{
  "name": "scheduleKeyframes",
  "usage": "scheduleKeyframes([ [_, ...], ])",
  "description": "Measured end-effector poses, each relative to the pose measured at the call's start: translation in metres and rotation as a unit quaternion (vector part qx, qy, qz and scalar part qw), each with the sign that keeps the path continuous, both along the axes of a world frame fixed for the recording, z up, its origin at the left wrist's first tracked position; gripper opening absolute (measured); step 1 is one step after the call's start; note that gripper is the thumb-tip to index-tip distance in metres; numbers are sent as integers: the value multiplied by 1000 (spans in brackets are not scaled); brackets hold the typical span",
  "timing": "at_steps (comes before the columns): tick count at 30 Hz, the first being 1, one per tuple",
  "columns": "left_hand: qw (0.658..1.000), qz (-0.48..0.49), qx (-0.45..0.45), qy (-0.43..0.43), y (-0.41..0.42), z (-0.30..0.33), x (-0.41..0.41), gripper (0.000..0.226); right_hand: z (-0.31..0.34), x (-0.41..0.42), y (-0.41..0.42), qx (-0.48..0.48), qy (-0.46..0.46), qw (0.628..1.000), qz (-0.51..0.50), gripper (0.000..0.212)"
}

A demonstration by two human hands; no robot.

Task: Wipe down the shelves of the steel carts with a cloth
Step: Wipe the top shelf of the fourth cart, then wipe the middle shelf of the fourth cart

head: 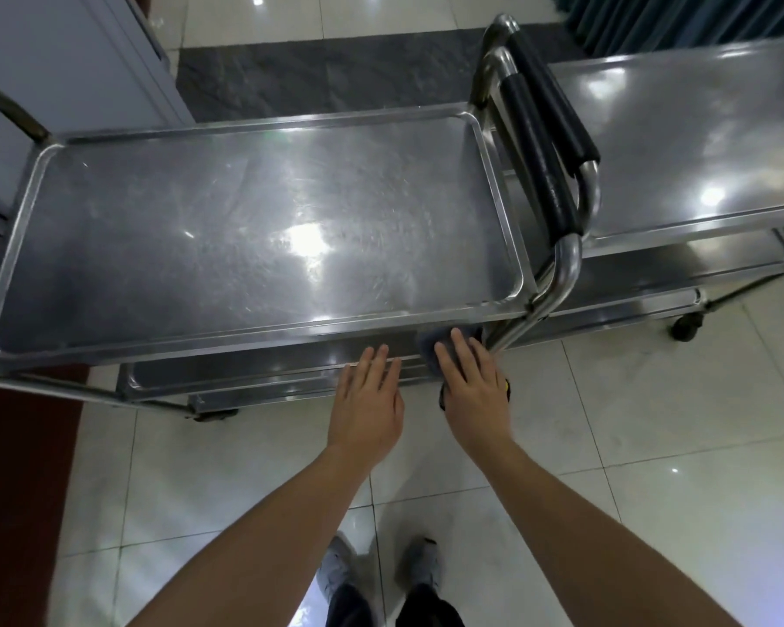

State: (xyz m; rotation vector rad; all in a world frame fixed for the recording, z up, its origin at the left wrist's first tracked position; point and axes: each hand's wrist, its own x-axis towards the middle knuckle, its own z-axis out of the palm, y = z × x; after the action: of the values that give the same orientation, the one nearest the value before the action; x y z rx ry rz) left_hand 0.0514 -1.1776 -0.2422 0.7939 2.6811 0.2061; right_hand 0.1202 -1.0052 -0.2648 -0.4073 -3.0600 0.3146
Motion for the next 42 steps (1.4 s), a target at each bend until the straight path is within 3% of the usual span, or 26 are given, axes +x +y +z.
scheduleKeyframes([
  [6, 999, -29, 8, 39, 0, -58, 1, 57, -68, 20, 6, -26, -57, 997, -47, 79],
  [13, 998, -57, 24, 33, 21, -227, -29, 55, -186, -67, 47, -25, -129, 989, -66, 71],
  [16, 989, -66, 72, 114, 32, -308, -44, 52, -236, -104, 66, -24, -125, 987, -98, 73],
  [19, 966, -71, 128, 212, 36, -356, -49, 53, -273, -124, 73, -31, -82, 986, -144, 60],
  [23, 939, -81, 186, 278, 34, -382, -55, 53, -295, -134, 83, 15, -1, 990, -137, 56],
  [27, 917, -84, 213, 328, 35, -393, -58, 52, -299, -154, 101, 10, -2, 995, -98, 69],
  [31, 913, -78, 221, 335, 33, -394, -55, 55, -301, -154, 101, 11, -6, 995, -99, 58],
  [36, 906, -72, 228, 349, 35, -401, -57, 56, -297, -173, 116, 84, 26, 995, -48, 49],
  [42, 892, -66, 226, 386, 41, -413, -61, 53, -292, -236, 137, 45, 9, 995, -83, 50],
])
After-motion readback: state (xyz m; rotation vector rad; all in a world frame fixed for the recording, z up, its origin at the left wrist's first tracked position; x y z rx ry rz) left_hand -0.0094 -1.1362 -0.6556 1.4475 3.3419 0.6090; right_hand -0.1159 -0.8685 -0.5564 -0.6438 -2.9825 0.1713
